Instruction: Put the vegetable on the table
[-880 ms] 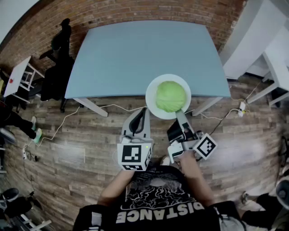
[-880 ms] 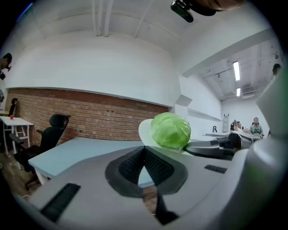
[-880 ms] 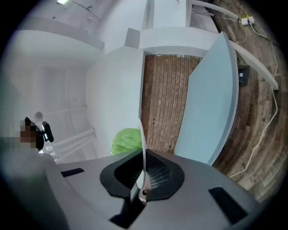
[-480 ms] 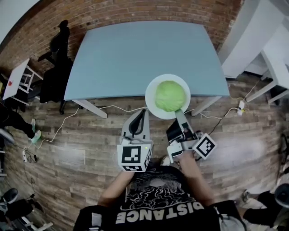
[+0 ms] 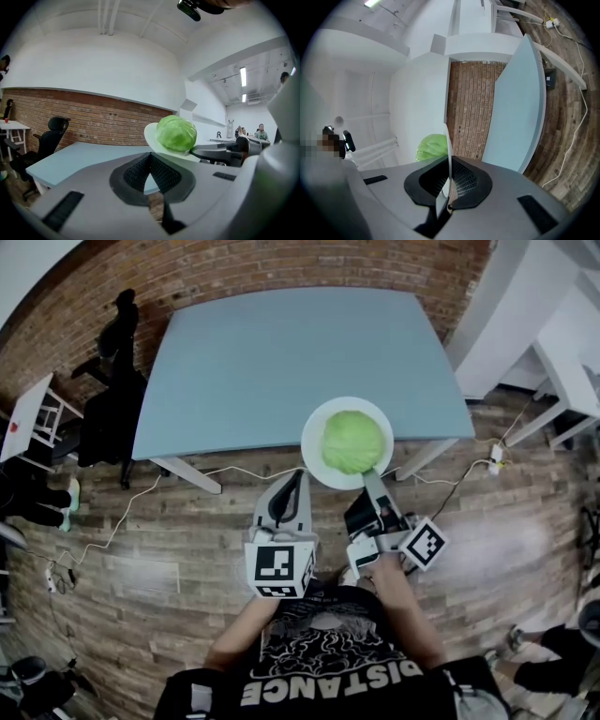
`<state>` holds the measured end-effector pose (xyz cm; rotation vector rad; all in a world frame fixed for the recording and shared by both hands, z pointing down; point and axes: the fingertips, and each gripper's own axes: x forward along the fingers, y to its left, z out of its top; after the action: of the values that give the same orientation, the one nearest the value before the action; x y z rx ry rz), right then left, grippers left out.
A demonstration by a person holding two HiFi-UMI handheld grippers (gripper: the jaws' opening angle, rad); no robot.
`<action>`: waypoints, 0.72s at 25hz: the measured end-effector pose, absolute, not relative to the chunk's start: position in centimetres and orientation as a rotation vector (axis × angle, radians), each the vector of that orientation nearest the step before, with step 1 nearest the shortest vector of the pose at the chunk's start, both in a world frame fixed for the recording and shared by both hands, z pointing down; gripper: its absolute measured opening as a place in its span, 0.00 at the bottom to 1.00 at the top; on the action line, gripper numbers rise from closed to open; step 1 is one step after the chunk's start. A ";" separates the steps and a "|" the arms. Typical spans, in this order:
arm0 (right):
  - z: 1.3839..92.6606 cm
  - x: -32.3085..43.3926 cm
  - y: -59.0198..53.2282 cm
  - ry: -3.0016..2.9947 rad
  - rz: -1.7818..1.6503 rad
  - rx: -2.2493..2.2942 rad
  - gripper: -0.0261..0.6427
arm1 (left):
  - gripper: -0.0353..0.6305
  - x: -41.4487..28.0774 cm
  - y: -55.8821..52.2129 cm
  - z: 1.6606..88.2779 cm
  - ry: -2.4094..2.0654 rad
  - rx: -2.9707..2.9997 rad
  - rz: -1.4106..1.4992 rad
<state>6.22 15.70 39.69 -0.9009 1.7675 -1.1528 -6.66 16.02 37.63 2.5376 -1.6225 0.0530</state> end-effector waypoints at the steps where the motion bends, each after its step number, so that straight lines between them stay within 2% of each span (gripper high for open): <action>1: 39.7 5.8 15.6 1.761 -1.153 -0.905 0.06 | 0.05 -7.1 15.9 37.6 -1.619 2.540 0.052; 18: 40.3 3.8 14.7 1.702 -1.146 -0.920 0.06 | 0.05 -9.3 14.4 38.5 -1.535 2.559 0.067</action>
<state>3.75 14.69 40.34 -0.9200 1.7018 -1.1464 -9.33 14.37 38.54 2.5587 -1.5350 0.0672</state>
